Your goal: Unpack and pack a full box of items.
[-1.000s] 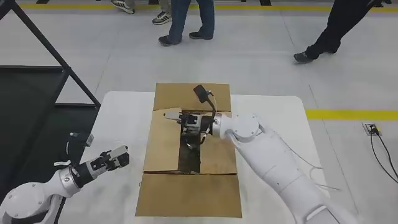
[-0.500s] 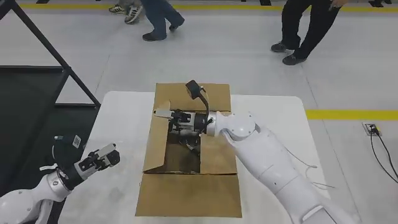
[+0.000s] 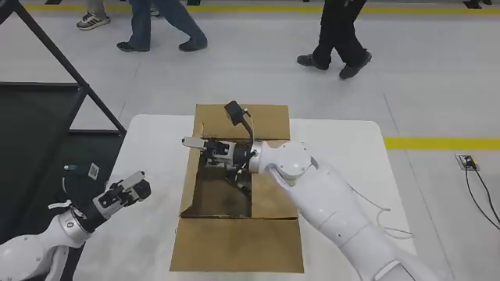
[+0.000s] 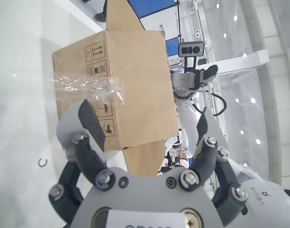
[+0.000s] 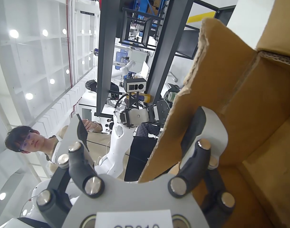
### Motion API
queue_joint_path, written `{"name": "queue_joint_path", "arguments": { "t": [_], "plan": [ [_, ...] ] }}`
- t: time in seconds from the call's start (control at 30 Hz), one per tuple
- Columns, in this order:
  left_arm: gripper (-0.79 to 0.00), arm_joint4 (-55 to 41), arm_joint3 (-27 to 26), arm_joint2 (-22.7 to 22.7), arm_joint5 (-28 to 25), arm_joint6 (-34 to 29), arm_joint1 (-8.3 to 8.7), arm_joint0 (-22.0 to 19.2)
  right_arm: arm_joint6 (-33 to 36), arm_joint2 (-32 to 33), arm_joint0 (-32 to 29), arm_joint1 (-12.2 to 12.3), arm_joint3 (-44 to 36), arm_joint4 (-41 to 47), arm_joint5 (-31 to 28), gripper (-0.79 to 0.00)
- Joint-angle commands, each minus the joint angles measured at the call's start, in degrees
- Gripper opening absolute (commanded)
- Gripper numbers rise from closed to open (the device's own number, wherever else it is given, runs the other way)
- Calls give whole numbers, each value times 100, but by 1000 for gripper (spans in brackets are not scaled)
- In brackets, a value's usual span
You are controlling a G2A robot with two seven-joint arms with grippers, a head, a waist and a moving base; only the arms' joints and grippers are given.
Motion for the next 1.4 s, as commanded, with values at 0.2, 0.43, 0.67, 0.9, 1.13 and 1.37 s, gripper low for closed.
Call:
{"name": "queue_joint_path", "arguments": {
  "t": [0.2,0.43,0.67,0.9,1.13,1.37],
  "plan": [
    [0,-384,-51,-676,-250,295,-9,575,-163,-252,293,-336,561,257,-236,0],
    [0,-879,-135,-1340,-519,320,-37,1129,-742,-587,503,-726,1020,230,-280,0],
    [0,-1633,-161,-1730,-666,-96,-79,1514,-900,-865,681,-1046,1421,128,-104,0],
    [0,-1639,-135,-1742,-668,-128,-80,1521,-900,-865,681,-1046,1421,128,-104,0],
    [0,-1635,-187,-1709,-601,-65,-86,1517,-982,-822,529,-1049,1306,190,-142,0],
    [0,-1554,-221,-1747,-484,-96,-93,1466,-1283,-810,411,-1169,1187,44,-58,0]
  ]
}}
